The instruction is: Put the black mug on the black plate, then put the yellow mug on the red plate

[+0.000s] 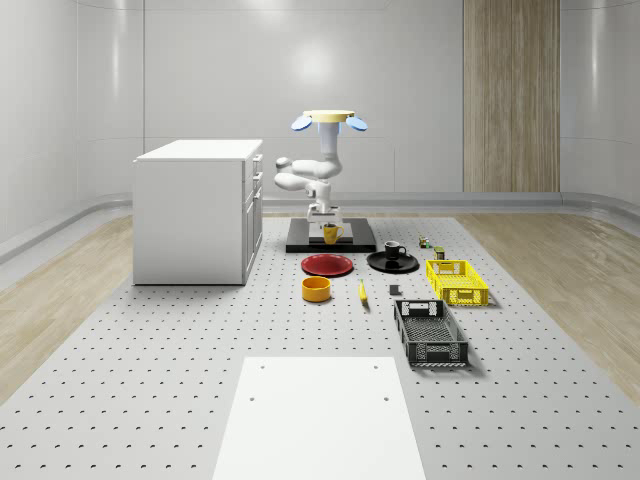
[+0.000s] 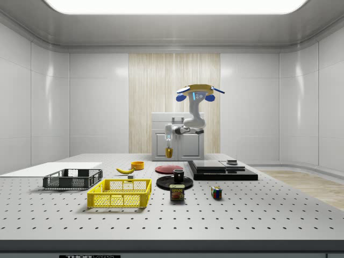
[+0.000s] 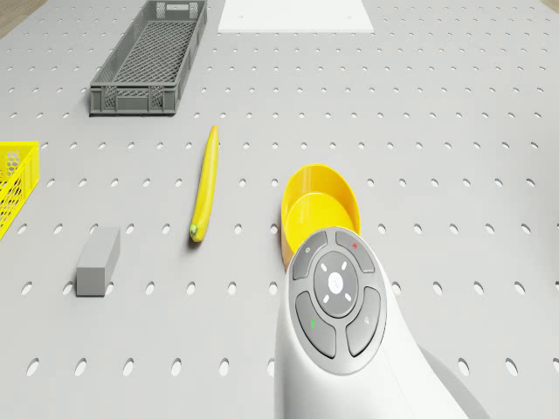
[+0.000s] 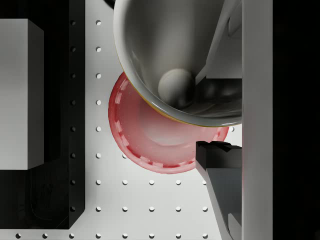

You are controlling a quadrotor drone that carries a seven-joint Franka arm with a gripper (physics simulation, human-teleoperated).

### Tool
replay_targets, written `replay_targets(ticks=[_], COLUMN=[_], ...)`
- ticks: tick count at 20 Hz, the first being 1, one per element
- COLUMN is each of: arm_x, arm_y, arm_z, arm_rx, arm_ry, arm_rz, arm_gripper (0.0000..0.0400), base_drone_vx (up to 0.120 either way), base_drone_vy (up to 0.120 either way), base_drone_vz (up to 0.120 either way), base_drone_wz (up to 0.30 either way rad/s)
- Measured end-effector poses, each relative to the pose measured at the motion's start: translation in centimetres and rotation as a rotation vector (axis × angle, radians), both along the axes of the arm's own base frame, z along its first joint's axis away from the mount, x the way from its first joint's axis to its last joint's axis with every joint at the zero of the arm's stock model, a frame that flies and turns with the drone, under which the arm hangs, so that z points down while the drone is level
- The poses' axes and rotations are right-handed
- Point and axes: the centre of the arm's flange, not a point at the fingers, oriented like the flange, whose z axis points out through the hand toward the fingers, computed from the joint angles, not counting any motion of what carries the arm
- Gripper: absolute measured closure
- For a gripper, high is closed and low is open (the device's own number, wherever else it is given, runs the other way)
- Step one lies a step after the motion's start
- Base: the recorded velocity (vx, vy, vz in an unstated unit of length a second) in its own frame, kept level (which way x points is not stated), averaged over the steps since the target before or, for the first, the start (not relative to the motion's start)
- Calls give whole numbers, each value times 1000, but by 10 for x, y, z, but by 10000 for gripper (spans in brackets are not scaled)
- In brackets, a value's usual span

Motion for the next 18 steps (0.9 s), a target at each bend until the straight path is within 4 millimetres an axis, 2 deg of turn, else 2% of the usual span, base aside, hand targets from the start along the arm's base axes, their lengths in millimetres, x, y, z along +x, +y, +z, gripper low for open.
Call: replay_targets(ticks=[7,18], arm_x=[0,0], arm_y=[10,13], arm_z=[31,77], arm_rx=[0,0], arm_ry=[0,0], arm_rz=[0,0], arm_gripper=[290,290], base_drone_vx=[0,0], base_drone_vy=[0,0], base_drone_vz=[0,0], base_drone_wz=[0,0])
